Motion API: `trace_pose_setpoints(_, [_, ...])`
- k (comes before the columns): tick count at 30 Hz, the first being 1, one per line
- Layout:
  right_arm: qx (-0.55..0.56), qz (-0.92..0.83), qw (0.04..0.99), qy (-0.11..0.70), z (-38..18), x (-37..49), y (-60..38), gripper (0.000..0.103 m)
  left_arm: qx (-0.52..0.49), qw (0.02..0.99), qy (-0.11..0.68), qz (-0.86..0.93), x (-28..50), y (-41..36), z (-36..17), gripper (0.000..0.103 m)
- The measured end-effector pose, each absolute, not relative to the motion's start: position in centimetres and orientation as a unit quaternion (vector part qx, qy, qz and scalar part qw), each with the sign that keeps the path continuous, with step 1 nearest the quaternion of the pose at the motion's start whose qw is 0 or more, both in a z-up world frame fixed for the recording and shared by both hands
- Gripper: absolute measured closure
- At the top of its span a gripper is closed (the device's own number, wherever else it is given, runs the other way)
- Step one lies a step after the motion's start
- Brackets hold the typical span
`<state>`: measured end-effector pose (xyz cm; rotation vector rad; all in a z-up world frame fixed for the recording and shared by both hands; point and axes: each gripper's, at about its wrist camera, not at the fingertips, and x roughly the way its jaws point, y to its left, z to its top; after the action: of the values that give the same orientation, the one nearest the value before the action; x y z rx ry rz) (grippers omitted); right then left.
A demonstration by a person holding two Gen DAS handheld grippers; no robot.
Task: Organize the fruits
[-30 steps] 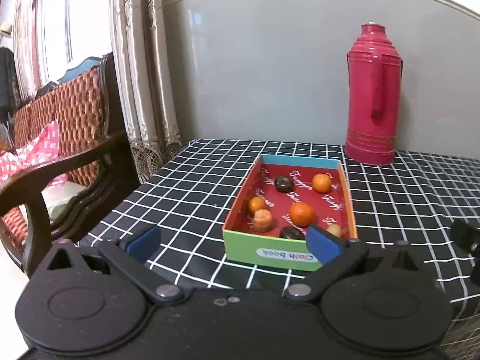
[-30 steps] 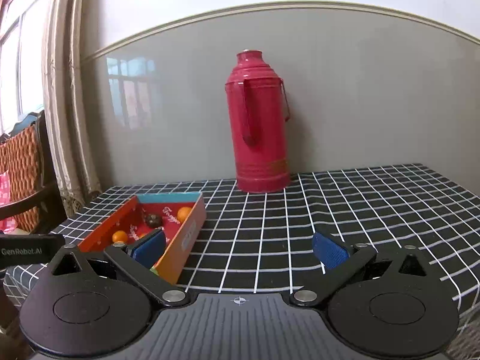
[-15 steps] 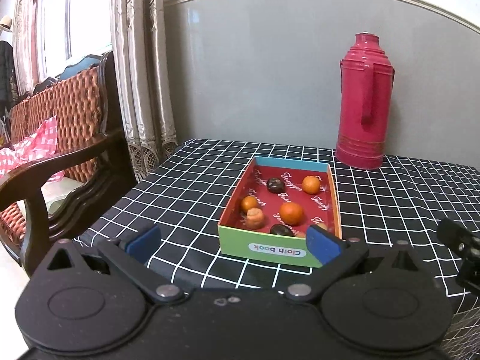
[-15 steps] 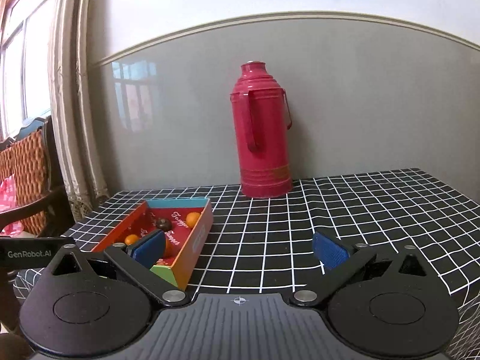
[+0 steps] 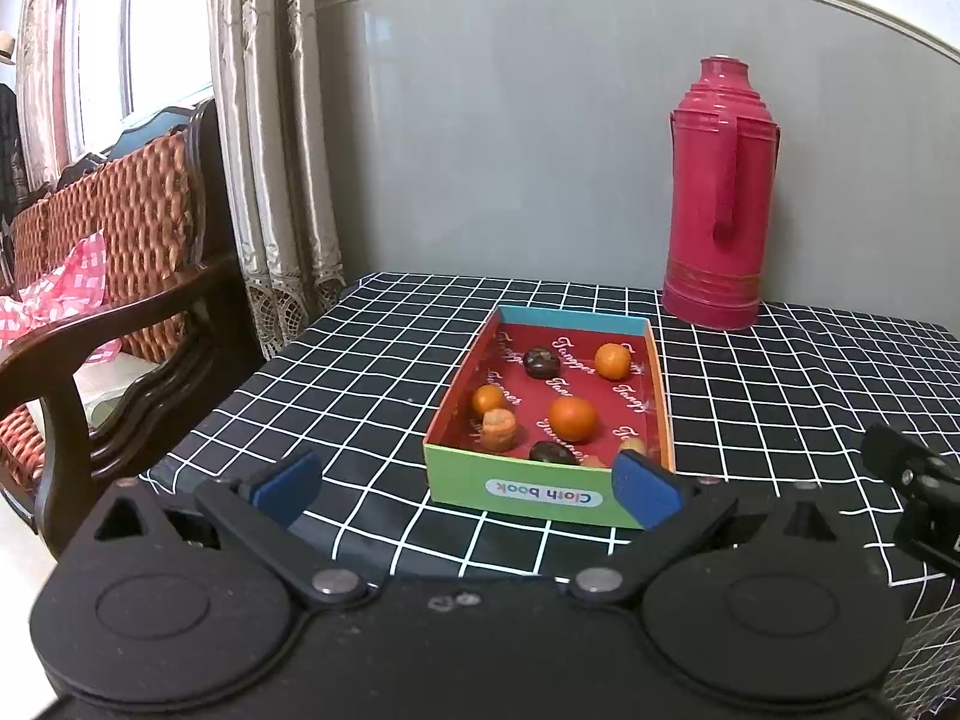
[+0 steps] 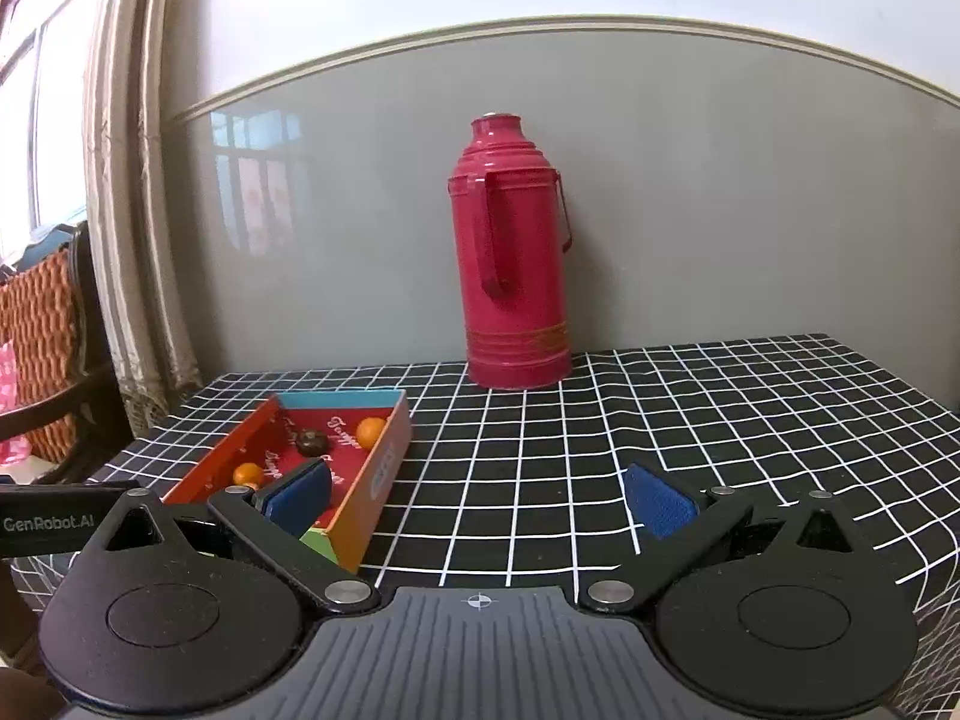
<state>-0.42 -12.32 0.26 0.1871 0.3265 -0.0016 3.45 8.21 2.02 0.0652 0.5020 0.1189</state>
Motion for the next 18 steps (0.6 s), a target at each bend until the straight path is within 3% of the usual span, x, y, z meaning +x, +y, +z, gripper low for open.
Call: trace_pose_setpoints(18, [0.103, -0.003, 0.981, 0.167, -0.11, -0.26, -12.78, 0.000, 0.035, 0.964, 0.258, 0.049, 3.82, 7.44, 1.57, 0.006])
